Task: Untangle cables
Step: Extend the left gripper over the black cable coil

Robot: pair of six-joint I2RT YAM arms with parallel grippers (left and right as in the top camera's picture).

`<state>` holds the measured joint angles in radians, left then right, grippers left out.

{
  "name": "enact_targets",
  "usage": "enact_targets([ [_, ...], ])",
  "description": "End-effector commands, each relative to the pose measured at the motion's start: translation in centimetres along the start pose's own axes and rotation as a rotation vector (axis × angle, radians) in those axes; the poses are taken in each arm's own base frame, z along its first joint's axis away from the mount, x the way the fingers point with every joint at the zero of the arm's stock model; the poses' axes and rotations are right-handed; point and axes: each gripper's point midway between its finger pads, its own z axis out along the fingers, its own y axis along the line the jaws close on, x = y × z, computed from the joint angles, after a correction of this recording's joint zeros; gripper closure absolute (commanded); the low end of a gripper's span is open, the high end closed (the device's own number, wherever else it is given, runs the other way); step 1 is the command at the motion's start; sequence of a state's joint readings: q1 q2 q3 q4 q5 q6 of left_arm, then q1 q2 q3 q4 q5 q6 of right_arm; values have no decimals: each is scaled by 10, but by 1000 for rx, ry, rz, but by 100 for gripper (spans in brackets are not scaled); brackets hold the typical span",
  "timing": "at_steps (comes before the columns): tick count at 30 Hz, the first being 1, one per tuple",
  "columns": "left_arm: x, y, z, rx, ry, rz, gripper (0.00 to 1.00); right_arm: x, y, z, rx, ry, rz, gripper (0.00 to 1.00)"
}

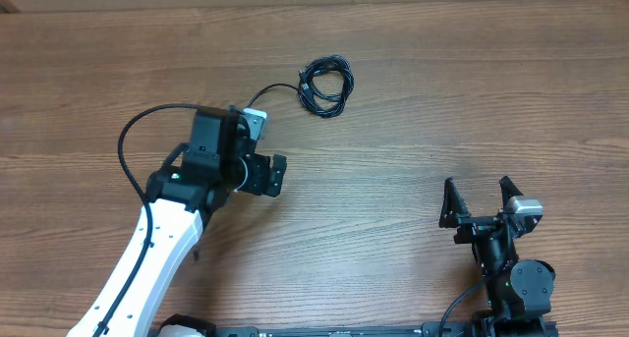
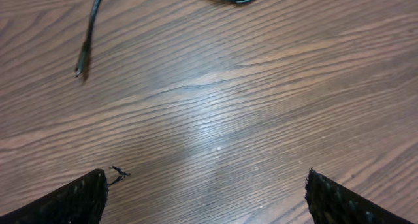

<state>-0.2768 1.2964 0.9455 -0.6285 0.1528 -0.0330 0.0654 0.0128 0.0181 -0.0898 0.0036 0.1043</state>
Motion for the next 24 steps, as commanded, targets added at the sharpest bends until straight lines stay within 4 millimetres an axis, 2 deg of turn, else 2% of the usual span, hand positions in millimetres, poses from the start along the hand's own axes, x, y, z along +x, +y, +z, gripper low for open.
enact_targets([
  [1,-8,-7,-2,-29,-14,9,1,1,0,0,-2,-5,-1,0],
  [5,-8,-18,-1,-13,-14,13,2,1,0,0,-2,-5,-1,0],
  [15,-15,-28,0,7,-21,14,2,1,0,0,-2,-5,-1,0],
  [24,-28,-54,23,39,47,61,2,1,0,0,-2,-5,-1,0],
])
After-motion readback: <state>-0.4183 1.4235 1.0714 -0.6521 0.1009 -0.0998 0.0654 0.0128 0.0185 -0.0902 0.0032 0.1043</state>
